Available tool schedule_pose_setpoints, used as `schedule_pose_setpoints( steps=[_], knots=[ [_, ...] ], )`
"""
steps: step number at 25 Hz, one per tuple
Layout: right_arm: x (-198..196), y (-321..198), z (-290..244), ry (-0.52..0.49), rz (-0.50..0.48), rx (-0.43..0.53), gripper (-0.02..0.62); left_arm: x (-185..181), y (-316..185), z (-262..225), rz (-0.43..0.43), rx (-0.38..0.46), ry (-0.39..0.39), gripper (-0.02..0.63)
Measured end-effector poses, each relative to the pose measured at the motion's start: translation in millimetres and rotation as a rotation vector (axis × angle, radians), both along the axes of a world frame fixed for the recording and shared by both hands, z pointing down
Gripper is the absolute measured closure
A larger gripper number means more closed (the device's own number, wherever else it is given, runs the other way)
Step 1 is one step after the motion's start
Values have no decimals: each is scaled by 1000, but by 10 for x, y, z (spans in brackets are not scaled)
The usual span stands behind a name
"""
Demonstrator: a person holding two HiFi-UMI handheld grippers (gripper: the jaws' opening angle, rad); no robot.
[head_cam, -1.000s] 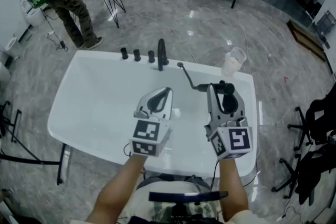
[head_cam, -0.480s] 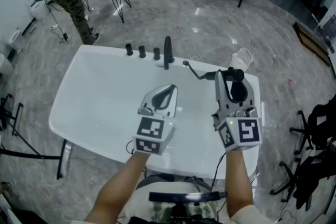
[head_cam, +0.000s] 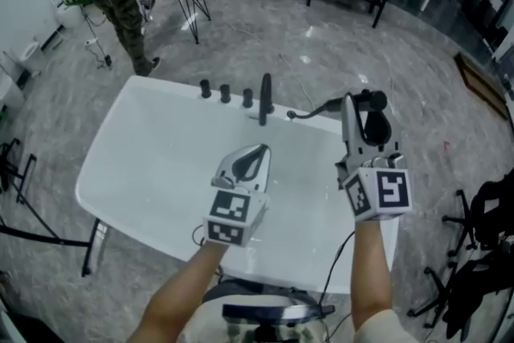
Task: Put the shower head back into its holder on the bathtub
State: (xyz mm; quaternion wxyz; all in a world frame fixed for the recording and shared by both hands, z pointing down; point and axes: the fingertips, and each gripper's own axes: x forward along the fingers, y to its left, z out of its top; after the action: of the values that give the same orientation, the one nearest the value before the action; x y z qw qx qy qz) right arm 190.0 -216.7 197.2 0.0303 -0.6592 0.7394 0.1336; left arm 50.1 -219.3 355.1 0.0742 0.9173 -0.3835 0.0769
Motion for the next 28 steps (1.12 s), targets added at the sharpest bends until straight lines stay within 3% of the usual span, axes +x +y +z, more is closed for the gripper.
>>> schedule_pose_setpoints(
  steps=[8,13,28],
  knots=[
    [8,-248,69,19,-15,-10,456,-65,-78,97,-6,-18,-8,589],
    [70,-462,93,-20,-40,-16,456,-60,-126,178,4,-33,-20,589],
    [183,-949,917,-26,-16,-154,456,-96,-305,425,1,-82,-32,589]
  ],
)
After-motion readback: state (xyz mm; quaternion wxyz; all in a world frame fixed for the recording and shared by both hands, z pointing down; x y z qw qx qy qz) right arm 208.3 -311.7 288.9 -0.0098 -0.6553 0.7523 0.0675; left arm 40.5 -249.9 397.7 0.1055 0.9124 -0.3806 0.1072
